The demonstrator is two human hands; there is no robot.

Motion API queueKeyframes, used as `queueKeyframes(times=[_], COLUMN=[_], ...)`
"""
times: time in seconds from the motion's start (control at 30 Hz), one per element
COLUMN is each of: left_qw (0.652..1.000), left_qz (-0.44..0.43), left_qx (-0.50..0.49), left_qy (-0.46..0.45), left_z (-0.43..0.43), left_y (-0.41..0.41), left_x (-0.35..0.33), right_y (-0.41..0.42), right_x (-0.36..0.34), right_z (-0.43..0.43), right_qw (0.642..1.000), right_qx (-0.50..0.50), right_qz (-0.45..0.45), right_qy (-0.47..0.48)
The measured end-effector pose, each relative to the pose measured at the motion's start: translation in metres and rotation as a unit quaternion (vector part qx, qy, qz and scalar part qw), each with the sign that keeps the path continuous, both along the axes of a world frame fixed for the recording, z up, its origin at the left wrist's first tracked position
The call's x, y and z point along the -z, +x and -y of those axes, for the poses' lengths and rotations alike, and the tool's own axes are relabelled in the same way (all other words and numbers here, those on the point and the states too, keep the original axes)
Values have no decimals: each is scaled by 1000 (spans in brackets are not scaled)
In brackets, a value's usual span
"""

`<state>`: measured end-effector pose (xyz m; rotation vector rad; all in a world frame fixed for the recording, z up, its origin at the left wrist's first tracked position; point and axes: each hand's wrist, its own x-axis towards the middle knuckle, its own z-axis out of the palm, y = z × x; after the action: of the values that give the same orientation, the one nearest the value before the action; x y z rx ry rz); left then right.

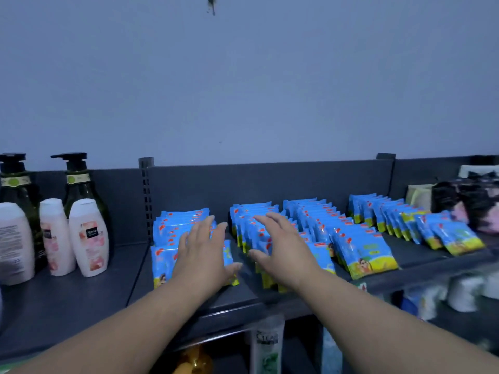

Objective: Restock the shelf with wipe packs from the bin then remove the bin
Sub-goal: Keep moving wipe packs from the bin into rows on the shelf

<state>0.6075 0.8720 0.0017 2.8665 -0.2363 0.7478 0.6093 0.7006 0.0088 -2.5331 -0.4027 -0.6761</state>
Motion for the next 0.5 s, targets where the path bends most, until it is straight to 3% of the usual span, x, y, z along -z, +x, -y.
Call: queueKeyframes(times=[0.3, 0.5], left_qw=[990, 974], left_qz=[1, -16], left_qx=[136, 218], left_qy=[43, 58], left_z=[201, 363], left_y=[-44, -92], left_x=[5, 22], right_y=[-80, -160], right_x=[11, 27], right_z=[197, 351], right_qw=[981, 933], right_qx=[189, 340], right_qz=[4, -30], right_qy=[-37, -113])
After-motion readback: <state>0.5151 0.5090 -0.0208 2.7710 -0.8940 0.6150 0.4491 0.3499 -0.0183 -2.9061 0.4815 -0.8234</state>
